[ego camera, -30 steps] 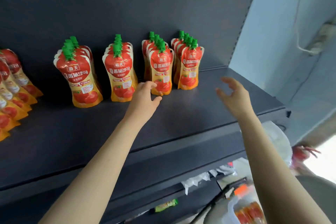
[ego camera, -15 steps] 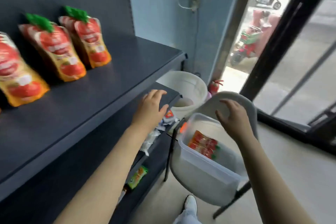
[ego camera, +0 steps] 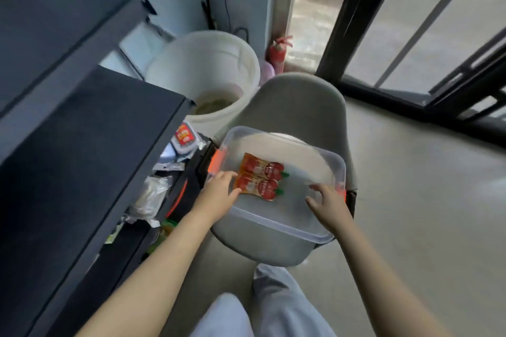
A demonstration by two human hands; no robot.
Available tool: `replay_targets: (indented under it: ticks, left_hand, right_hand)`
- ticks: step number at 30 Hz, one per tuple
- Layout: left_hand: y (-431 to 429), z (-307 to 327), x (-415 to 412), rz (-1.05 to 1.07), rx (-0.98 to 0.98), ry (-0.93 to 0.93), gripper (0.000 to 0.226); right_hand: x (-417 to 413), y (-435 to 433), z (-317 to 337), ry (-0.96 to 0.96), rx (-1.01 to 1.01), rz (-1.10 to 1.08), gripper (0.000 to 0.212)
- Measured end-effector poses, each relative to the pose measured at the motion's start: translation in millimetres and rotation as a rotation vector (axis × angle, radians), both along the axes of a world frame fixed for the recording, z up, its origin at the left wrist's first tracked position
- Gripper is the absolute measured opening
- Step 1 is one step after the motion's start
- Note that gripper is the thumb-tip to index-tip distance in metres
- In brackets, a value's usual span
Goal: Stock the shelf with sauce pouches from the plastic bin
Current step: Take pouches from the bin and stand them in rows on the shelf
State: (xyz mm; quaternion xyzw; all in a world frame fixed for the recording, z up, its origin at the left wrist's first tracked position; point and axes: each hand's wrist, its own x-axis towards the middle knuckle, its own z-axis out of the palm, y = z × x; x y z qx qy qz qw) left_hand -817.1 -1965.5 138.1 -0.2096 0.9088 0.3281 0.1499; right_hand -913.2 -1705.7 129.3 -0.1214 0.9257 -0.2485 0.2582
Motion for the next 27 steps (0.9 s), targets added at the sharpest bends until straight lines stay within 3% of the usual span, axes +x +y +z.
replay_targets:
  ticks: [6,13,17,22,27]
  left_hand:
    - [-4,-101,-56,-0.038,-0.032,-0.121,0.051]
    - [-25,-212,-125,-0.223,-0.186,-0.097,0.063]
    - [-35,-248,-149,-0.368,-0.199,-0.058,0.059]
    - [-45,-270,-166,-0.489,-0.266,-0.031,0.053]
    - [-42,-272,-173,-0.557,-0.312,-0.15,0.054]
  right_hand:
    - [-29,-5,-102,-0.271,0.045,-0.123,0.041]
    - [-50,-42,-217,-0.492,0.019,-0.284,0.053]
    - [-51,-65,-252,-0.531,-0.045,-0.398,0.057]
    - [-58,-82,-273,-0.51,-0.143,-0.511,0.047]
    - [-54,-84,-283,-0.465,-0.058,-0.547,0.017]
